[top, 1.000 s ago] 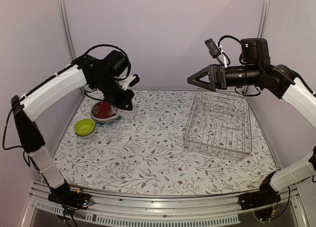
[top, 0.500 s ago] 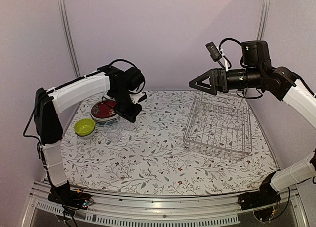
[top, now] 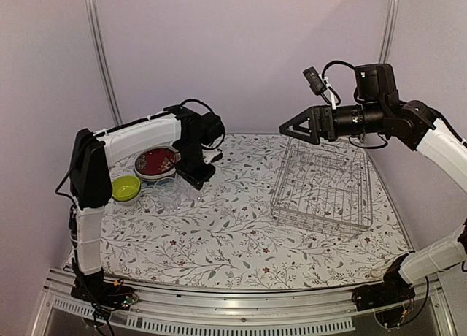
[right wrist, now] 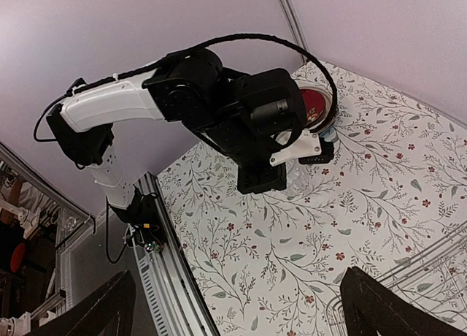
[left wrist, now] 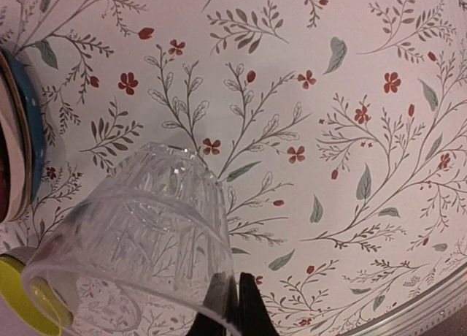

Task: Unload the mixed dishes from the dish rack
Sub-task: Place the cup at the center of the board.

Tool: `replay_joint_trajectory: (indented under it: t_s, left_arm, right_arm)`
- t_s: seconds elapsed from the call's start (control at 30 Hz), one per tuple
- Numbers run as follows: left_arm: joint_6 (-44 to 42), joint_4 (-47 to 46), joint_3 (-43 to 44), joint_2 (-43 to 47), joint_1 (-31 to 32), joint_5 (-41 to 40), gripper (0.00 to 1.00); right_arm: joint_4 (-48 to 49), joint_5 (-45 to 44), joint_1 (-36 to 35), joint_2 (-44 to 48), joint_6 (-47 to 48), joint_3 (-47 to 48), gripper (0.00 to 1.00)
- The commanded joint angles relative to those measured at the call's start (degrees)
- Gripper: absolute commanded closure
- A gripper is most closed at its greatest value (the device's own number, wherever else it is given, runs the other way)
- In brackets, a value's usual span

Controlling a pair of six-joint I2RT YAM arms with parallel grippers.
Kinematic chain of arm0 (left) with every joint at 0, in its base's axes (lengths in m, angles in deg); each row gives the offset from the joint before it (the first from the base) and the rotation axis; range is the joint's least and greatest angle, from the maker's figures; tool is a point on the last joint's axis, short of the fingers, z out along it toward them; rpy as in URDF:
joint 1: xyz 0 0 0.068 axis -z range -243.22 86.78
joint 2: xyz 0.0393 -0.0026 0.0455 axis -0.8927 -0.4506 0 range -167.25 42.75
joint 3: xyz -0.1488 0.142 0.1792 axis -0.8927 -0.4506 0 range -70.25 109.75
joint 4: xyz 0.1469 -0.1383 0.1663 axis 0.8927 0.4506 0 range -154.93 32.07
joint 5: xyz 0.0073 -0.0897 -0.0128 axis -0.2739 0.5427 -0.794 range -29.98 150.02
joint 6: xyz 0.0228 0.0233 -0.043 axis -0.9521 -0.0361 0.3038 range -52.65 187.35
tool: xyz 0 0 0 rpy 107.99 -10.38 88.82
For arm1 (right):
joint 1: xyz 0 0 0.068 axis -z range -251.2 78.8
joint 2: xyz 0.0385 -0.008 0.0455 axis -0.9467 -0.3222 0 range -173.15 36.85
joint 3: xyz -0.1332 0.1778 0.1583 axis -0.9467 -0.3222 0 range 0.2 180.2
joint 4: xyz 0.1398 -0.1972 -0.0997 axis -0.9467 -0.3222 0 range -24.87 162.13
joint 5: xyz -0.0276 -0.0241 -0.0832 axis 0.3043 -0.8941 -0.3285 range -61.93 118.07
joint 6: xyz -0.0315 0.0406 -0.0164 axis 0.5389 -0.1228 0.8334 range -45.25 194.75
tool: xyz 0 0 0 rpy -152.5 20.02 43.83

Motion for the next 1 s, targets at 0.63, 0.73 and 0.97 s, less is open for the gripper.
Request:
replay_joint_trajectory:
  t_s: [0.63,0.73,0.97]
  left_arm:
    - [-3.02,3.91,3.20,-7.15,1.20,-0.48,0.88]
    - [-3.45,4.15,3.20,-6.87,1.60,-0.45,0.80]
    - [-3.61,5.39,5.00,-5.44,2.33,-1.42,0.59]
  right_arm:
    - [-1.22,-0.54,0.81,-0.55,0.87,-0.60,0.01]
    - [-1.17,-0.63,0.82,-0.64,0.87,-0.51,0.01]
    - [-1.16,-0.51,0.81,-0.95,0.68,-0.42,0.01]
